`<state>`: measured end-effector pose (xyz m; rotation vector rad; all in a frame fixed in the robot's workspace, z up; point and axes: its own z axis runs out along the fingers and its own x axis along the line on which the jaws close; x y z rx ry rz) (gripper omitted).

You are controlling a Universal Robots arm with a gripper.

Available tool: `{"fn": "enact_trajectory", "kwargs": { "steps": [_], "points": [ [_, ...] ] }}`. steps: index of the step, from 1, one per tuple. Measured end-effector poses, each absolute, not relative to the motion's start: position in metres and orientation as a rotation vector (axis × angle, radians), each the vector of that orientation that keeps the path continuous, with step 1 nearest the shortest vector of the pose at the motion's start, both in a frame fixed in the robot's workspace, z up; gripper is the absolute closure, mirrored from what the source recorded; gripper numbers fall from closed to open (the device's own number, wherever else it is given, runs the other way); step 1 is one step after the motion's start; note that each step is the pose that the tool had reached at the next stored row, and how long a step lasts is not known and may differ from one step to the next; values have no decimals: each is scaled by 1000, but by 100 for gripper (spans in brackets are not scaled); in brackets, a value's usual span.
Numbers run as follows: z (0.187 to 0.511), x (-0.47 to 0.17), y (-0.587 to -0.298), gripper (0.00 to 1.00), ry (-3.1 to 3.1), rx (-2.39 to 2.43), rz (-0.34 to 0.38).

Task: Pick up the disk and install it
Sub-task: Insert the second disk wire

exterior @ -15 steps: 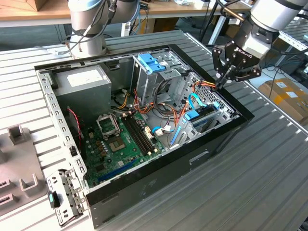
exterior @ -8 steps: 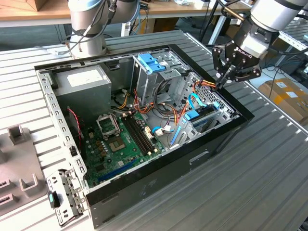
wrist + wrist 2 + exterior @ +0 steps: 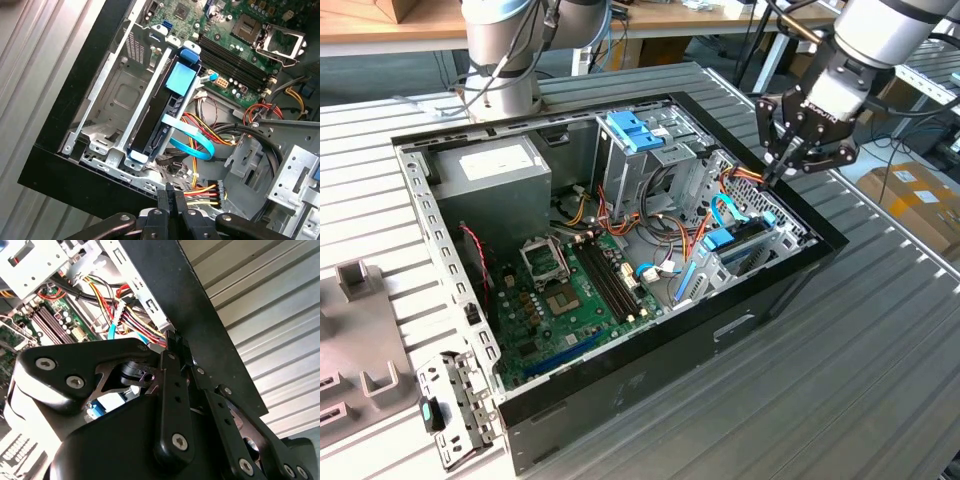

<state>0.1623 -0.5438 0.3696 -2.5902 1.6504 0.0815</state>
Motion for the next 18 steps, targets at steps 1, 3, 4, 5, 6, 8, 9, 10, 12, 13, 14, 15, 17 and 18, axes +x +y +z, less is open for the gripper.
{"fn": "enact_trajectory", "kwargs": {
  "steps": [1,3,4,5,6,8,9,10,12,13,14,15,17,18],
  "points": [
    [369,162,-544,84,1682,-2569,80],
    [369,162,-544,84,1721,-2542,79],
    [369,162,-544,84,1736,-2532,78],
    [369,162,-544,84,1740,-2529,78],
    [369,162,-544,84,1740,-2529,78],
    [369,162,-544,84,1741,-2528,78],
    [369,162,-544,84,1744,-2526,78],
    [369,162,-544,84,1761,-2514,77],
    [369,162,-544,84,1819,-2470,74],
    [369,162,-544,84,1849,-2448,73],
    [369,162,-544,84,1876,-2426,71],
    [369,162,-544,84,1911,-2398,70],
    [369,162,-544,84,1949,-2367,68],
    [369,162,-544,84,1978,-2341,66]
  ]
}}
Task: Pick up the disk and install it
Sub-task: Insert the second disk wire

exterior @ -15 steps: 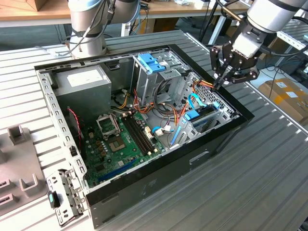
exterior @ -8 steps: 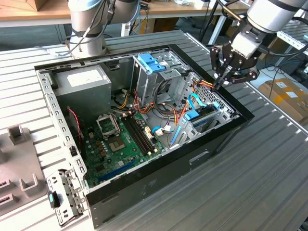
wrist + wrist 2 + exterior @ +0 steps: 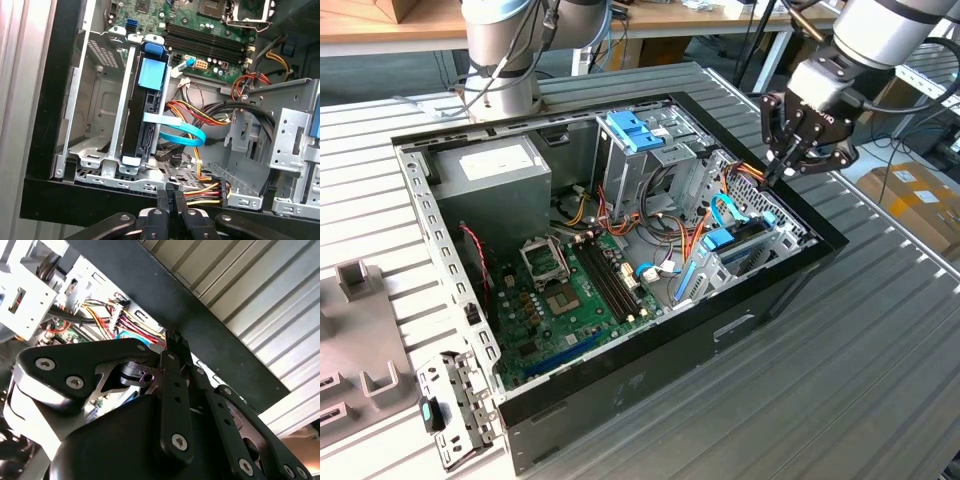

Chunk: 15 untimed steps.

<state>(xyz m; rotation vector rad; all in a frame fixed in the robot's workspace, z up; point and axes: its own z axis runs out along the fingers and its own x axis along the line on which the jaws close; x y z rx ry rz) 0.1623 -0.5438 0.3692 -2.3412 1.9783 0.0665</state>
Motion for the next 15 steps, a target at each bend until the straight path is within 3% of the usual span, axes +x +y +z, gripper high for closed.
{"fn": "enact_trajectory", "kwargs": {
  "steps": [15],
  "points": [
    [369,161,-544,84,2179,-2159,49]
  ]
}}
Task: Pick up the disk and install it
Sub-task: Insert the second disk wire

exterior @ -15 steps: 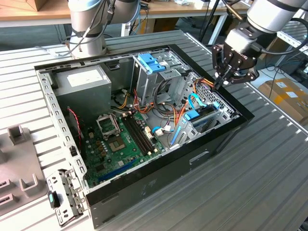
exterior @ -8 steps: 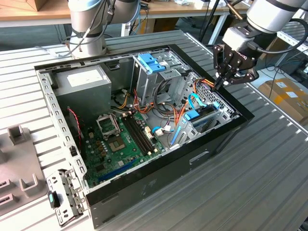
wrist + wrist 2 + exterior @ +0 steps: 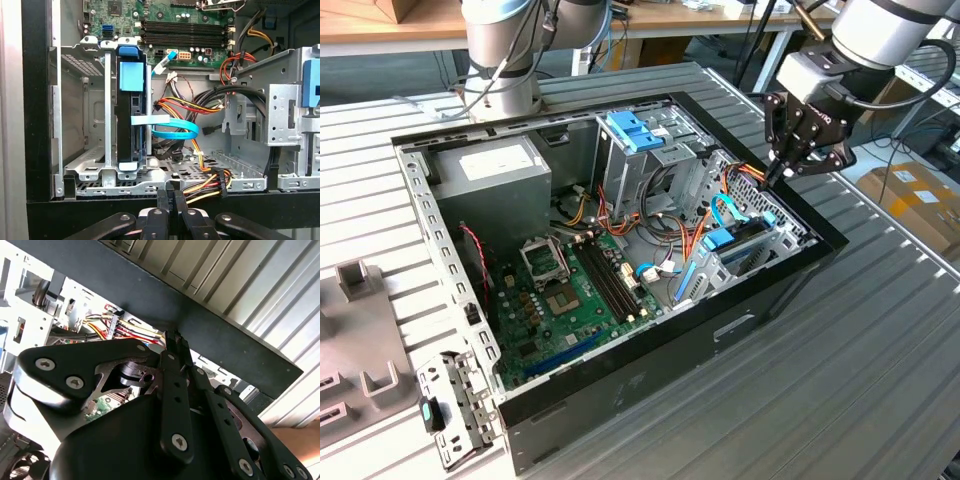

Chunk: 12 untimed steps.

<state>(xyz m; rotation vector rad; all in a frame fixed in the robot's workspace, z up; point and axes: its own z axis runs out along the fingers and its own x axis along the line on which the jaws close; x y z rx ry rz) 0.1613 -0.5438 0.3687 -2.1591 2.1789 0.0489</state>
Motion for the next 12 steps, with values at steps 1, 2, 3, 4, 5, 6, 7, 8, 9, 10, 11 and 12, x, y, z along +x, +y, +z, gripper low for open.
{"fn": "enact_trajectory", "kwargs": {
  "steps": [1,2,3,4,5,6,7,8,9,10,11,12],
  "points": [
    [369,161,-544,84,2180,-2159,48],
    [369,160,-544,84,2180,-2157,47],
    [369,160,-544,84,2181,-2155,46],
    [369,159,-544,84,2185,-2150,45],
    [369,158,-544,84,2189,-2145,43],
    [369,158,-544,84,2197,-2135,41],
    [369,158,-544,84,2208,-2121,38],
    [369,158,-544,84,2218,-2110,37],
    [369,158,-544,84,2231,-2096,35],
    [369,158,-544,84,2247,-2078,34],
    [369,157,-544,84,2260,-2063,32],
    [369,157,-544,84,2260,-2062,32]
  ]
}}
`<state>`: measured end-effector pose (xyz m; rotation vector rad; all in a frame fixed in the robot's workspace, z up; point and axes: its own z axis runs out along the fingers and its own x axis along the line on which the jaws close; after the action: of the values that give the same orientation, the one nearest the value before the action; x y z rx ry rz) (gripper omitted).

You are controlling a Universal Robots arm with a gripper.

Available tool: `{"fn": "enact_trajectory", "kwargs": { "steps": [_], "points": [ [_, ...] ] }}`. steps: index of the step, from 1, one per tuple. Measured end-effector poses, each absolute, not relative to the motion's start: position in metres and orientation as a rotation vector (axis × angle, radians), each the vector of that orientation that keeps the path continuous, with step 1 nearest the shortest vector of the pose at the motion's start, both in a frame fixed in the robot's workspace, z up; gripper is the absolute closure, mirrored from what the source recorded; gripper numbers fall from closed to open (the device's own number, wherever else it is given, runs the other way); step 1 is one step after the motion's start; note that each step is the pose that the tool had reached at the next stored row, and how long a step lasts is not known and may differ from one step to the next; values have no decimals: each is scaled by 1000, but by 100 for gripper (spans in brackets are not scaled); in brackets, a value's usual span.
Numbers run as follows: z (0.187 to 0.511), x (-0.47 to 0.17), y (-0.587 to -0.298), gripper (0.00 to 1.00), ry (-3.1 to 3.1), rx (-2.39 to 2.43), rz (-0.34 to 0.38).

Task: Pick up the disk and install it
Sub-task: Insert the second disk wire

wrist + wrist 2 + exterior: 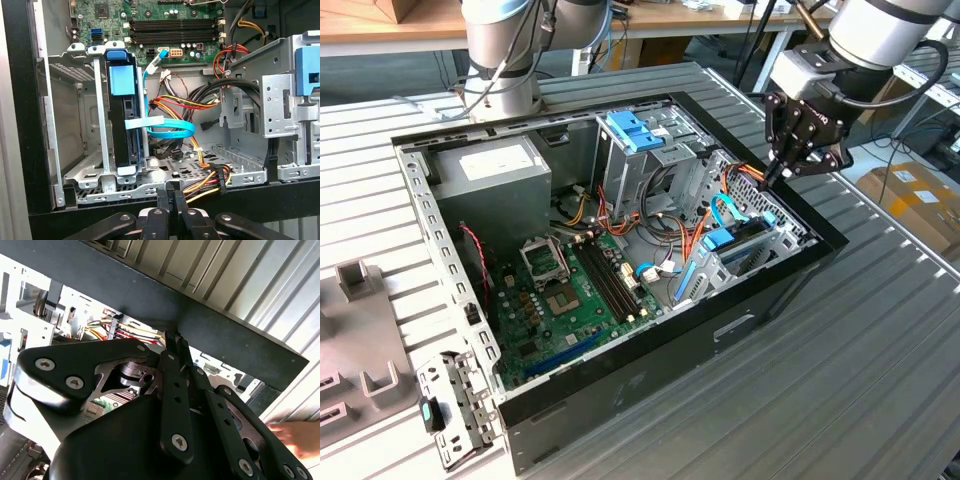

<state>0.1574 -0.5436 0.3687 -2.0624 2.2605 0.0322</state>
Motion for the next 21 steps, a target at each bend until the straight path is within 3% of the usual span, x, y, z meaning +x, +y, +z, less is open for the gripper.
{"fn": "enact_trajectory", "kwargs": {
  "steps": [21],
  "points": [
    [365,120,-549,84,2185,-2106,-1]
  ]
}}
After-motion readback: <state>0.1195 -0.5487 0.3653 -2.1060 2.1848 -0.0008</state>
